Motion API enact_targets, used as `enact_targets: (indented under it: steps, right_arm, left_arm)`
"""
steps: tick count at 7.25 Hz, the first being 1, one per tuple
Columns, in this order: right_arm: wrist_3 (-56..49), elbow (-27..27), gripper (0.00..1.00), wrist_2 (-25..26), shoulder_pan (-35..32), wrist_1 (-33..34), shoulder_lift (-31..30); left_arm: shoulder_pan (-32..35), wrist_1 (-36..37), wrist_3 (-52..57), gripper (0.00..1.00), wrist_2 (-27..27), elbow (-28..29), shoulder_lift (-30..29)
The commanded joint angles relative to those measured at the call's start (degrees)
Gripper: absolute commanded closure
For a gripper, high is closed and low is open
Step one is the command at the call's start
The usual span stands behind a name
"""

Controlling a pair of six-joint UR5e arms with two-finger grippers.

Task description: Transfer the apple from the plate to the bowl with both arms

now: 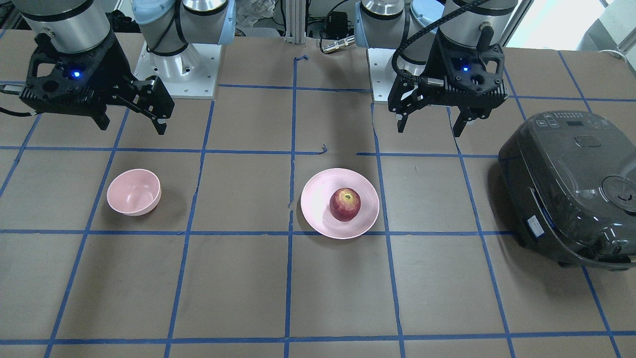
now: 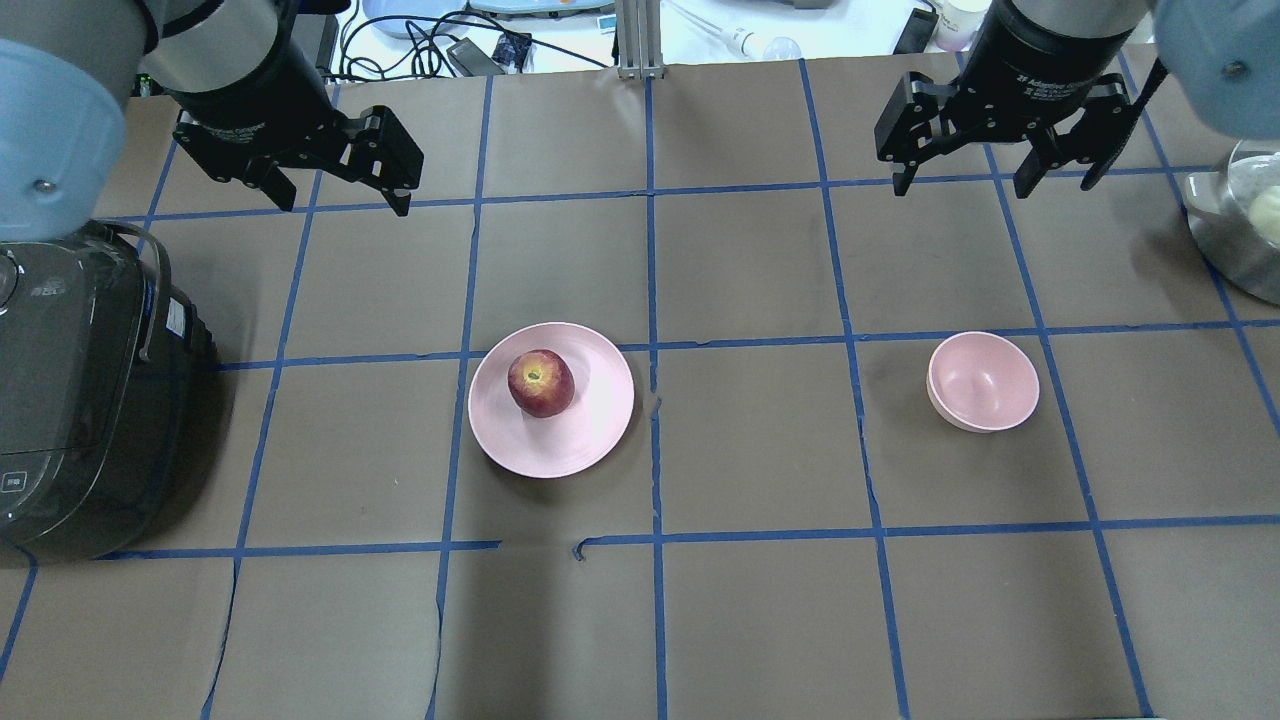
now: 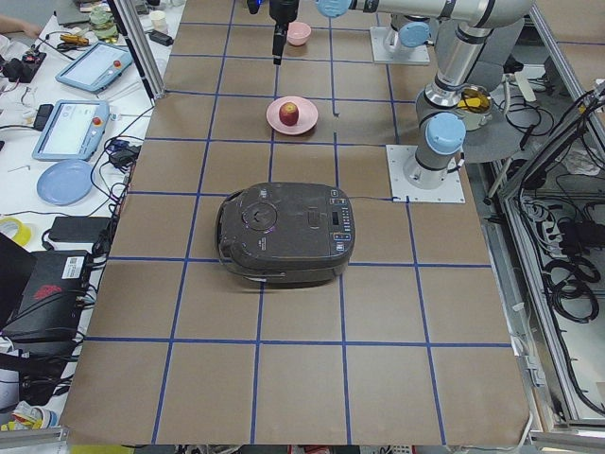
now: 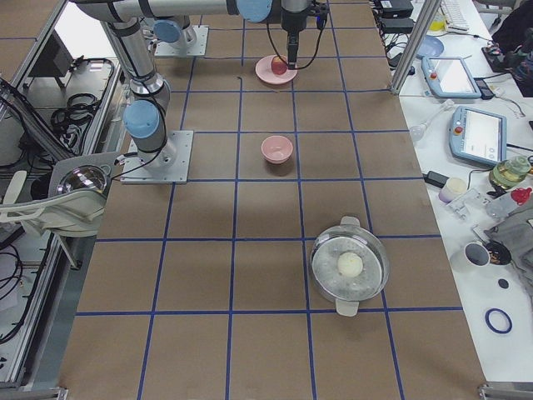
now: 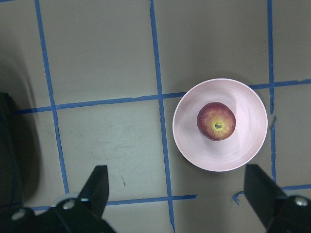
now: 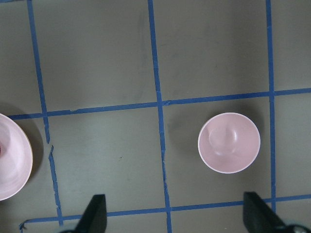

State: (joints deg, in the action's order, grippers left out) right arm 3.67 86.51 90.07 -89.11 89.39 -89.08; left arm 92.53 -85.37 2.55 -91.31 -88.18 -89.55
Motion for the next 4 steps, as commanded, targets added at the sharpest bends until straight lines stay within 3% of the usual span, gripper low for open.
enact_targets:
  steps: [1,4]
  right_arm:
    - [-0.4,0.1,0.0,-0.2,0.2,0.2,0.1]
    - [-0.9,0.1,0.0,0.3,0.3,2.3,0.0]
  left_arm:
    - [0.0,0.1,0.0,0.0,-0.1,-0.1,-0.2]
    - [0.0,0.2,0.0,0.0,0.0,-0.2,-0.8]
